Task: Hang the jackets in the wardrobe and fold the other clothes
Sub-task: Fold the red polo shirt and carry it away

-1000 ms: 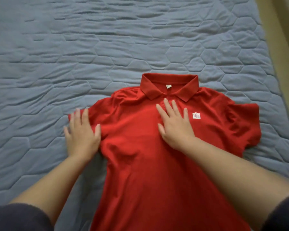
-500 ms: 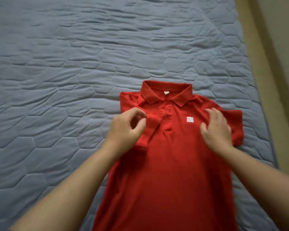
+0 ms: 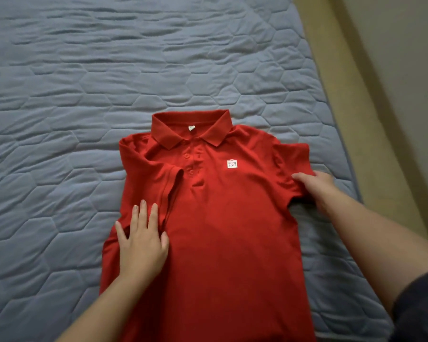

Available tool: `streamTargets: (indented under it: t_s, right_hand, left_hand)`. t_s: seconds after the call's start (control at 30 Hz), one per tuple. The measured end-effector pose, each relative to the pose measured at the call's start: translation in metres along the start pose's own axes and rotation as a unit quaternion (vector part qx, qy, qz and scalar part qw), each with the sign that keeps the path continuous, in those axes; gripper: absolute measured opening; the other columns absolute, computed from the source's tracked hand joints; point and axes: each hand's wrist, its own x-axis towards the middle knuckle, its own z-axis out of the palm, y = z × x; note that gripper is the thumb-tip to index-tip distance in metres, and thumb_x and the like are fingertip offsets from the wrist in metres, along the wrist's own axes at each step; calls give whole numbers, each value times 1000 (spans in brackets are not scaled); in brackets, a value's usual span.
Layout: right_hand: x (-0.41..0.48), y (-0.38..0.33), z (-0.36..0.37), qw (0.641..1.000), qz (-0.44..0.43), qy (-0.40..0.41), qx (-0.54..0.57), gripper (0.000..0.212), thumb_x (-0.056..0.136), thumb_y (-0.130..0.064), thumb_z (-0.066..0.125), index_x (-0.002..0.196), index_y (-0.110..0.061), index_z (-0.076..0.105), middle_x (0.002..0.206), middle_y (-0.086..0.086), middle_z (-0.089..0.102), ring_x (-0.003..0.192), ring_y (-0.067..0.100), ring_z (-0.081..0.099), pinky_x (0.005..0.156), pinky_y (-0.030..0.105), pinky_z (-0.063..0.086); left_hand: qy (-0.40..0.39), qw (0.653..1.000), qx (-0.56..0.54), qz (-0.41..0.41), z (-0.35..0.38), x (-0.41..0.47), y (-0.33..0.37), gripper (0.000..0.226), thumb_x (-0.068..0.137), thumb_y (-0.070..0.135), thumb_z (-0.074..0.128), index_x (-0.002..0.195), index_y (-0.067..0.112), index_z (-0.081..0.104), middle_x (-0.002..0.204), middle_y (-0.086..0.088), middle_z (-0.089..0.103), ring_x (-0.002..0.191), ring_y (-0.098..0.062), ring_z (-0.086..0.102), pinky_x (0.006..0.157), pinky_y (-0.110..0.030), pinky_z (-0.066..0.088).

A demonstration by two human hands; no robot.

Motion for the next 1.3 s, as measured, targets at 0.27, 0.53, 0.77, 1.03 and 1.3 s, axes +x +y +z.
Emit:
streamTargets:
  t_s: [0.27,0.53,0.77,1.03,1.3]
  right_hand:
    - [-18,-10,-23,987,78,-119,70,10,86,-9,54,81,-18,54,76,1,55,69,12,52,52,25,47]
    - [-13,1,-19,970,11,-200,-139,9,82,-23,71,86,-17,65,82,1,66,74,16,57,63,26,40]
    - [-3,19,-45,999,-8,-51,7,13,83,-8,69,95,-8,65,76,5,62,56,10,56,45,10,46]
    - [-19,-6,-33,988,-22,-14,155,38,82,5,57,107,-23,50,84,4,56,50,8,48,31,12,32]
    - [-108,-35,28,878,-396,-205,-172,53,78,-27,60,128,-38,43,110,-11,61,58,-2,46,64,19,42]
  left_hand:
    - [-73,996,22,-48,-11,2,18,78,87,33,45,151,14,4,160,-4,-4,147,-19,-2,112,-60,4]
    - [-74,996,55,-20,7,1,11,82,85,37,42,151,12,-1,159,-7,-8,147,-22,-2,112,-60,4]
    - [-92,993,73,-15,9,5,11,82,86,40,38,151,12,-5,159,-8,-10,147,-23,-4,113,-59,5]
    - [-126,990,70,-10,0,7,8,86,85,42,42,151,13,-6,159,-7,-12,147,-22,-6,114,-57,6]
    - [-89,995,24,24,-24,1,-3,83,84,38,52,151,16,9,160,-4,-3,147,-20,-2,116,-52,10]
